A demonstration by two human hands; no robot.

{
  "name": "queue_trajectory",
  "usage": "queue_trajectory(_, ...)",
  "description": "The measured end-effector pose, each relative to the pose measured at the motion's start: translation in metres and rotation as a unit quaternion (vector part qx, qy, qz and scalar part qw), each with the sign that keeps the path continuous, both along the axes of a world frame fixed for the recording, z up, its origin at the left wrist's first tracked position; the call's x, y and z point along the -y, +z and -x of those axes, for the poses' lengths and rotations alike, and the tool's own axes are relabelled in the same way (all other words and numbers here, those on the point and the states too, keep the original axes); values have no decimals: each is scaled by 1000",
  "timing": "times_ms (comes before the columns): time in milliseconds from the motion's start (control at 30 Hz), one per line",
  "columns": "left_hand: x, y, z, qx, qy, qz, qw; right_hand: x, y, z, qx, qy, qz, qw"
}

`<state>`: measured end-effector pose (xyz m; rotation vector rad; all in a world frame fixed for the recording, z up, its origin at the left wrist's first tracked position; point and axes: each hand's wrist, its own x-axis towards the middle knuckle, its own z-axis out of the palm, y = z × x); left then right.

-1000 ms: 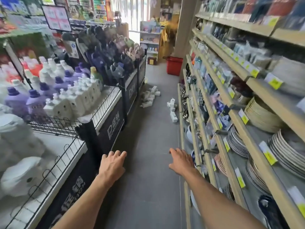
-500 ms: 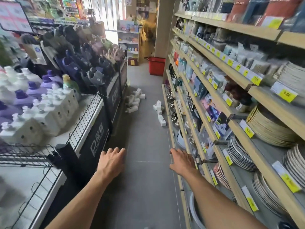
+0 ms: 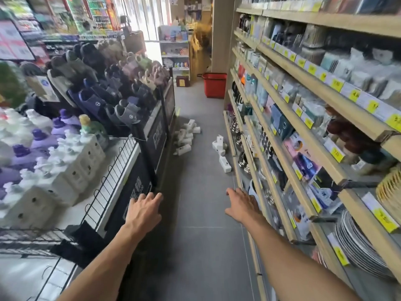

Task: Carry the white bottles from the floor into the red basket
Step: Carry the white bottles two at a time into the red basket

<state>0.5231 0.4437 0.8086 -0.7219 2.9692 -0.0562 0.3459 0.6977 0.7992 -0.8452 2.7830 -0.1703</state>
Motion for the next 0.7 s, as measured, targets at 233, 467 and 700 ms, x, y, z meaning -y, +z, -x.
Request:
queue_trajectory(233,43,-9,69,5,-8,-8,1000,43,-5,67,0,-6,-5,1000)
queue_trajectory(467,95,-17,147,-4,-33,-14,999,83,-8,128,-16,-22,-26,999)
queue_trajectory(700,163,-10,231,-24,-62,-12,998,134,-1,191,-26,-42,-28,998)
